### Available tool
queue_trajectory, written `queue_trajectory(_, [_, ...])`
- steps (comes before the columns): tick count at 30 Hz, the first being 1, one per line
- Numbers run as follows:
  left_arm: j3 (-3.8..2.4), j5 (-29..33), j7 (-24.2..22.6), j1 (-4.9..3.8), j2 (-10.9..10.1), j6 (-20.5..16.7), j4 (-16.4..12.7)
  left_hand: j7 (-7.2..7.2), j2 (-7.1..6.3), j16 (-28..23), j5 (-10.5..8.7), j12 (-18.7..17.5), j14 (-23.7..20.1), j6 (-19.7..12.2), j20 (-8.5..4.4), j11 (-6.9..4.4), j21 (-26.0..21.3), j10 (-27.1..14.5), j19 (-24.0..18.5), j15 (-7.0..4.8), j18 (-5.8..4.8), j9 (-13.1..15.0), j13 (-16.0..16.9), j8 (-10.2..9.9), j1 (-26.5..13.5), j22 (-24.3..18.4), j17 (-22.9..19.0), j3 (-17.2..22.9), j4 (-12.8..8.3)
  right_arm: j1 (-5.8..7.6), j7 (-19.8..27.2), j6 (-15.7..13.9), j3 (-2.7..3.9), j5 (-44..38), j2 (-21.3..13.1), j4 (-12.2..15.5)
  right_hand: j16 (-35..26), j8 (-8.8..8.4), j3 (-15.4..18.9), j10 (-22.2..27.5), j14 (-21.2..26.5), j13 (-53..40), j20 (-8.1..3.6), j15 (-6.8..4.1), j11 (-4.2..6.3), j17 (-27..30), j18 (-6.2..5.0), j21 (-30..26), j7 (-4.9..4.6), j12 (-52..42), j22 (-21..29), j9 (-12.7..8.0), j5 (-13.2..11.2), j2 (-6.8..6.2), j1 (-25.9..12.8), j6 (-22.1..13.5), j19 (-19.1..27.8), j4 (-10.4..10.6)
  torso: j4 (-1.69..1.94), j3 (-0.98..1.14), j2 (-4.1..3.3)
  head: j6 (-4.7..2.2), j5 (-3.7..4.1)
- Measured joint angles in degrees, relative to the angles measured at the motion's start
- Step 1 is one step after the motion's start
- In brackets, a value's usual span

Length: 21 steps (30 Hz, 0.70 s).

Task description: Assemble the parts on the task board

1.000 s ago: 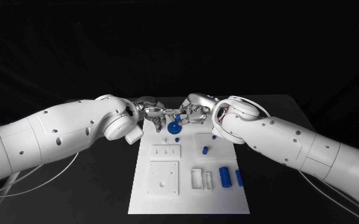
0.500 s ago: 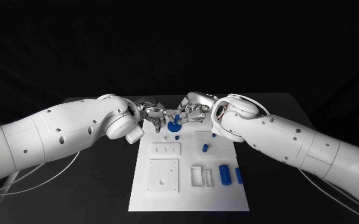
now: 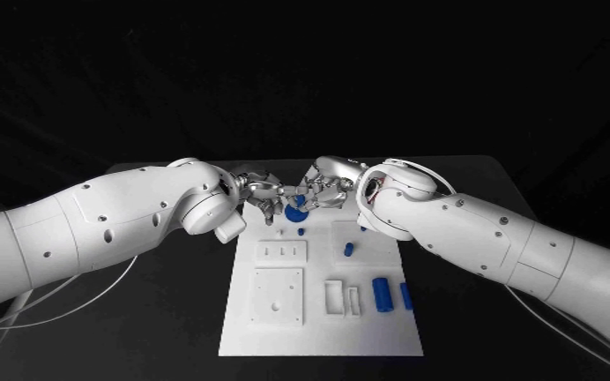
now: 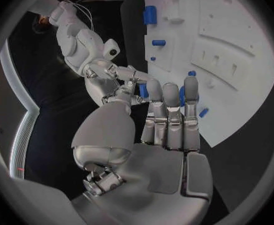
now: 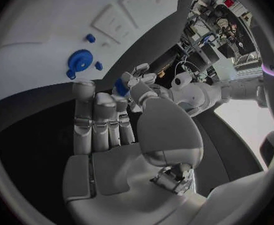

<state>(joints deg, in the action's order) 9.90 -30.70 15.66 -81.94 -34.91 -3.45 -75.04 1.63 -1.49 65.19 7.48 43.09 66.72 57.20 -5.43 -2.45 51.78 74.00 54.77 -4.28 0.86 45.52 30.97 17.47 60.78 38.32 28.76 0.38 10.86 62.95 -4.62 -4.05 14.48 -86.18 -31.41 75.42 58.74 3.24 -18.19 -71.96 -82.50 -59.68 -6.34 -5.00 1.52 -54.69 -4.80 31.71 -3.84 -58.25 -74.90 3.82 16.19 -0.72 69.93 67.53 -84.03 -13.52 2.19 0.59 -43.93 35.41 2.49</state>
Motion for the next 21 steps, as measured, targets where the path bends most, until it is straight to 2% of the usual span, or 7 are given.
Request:
queue_trajectory(3, [0.00, 0.0, 0.1, 0.01, 0.1, 0.0, 0.1, 0.00, 0.22, 0.0, 0.00, 0.0, 0.0, 0.0, 0.00, 0.00, -0.2, 0.0, 0.0, 0.00, 0.00, 0.0, 0.0, 0.0, 0.2, 0.0, 0.0, 0.0, 0.0, 0.00, 0.0, 0.1, -0.08, 0.0, 0.0, 0.0, 0.0, -0.01, 0.2, 0.0, 0.0, 0.0, 0.00, 0.00, 0.00, 0.0, 0.00, 0.0, -0.10, 0.0, 0.0, 0.0, 0.0, 0.00, 0.0, 0.1, 0.0, 0.2, 0.00, 0.03, 0.00, 0.19, -0.01])
queue_trajectory(10, [0.00, 0.0, 0.3, 0.02, 0.2, 0.0, 0.2, 0.00, 2.06, 0.0, 0.23, 0.0, 0.0, 0.0, 0.00, 0.00, -0.7, 0.0, 0.0, 0.00, 0.00, -0.4, -0.2, -0.3, 0.5, 0.5, -0.2, -1.6, -2.0, 0.00, -0.2, 0.4, -0.16, 0.0, 0.1, 0.1, 0.0, 0.06, 0.2, 0.0, 0.0, 0.0, 0.00, 0.00, 0.00, 0.0, 0.00, 0.0, -0.16, 0.0, 0.0, 0.0, 0.0, 0.00, 0.0, 0.2, 0.0, 0.2, 0.02, 0.02, -0.01, 0.51, 0.19])
queue_trajectory(21, [0.04, -0.6, 1.1, 0.06, 0.2, 0.1, -0.1, 0.01, 2.29, 0.0, 0.23, 0.0, 0.0, 0.0, 0.00, 0.01, -0.7, 0.0, 0.0, 0.00, 0.00, -0.4, -0.2, -0.3, 0.7, 0.7, -0.2, -1.6, -2.6, 0.00, -0.4, 0.6, -0.26, -0.1, 0.5, -0.2, 0.0, 0.24, 0.3, 0.0, 0.0, 0.0, 0.00, 0.00, 0.00, 0.0, 0.00, 0.0, -0.17, 0.0, 0.0, 0.3, 0.3, -0.28, 0.2, 0.1, 0.0, 0.2, -0.01, 0.03, -0.01, 0.72, 0.12])
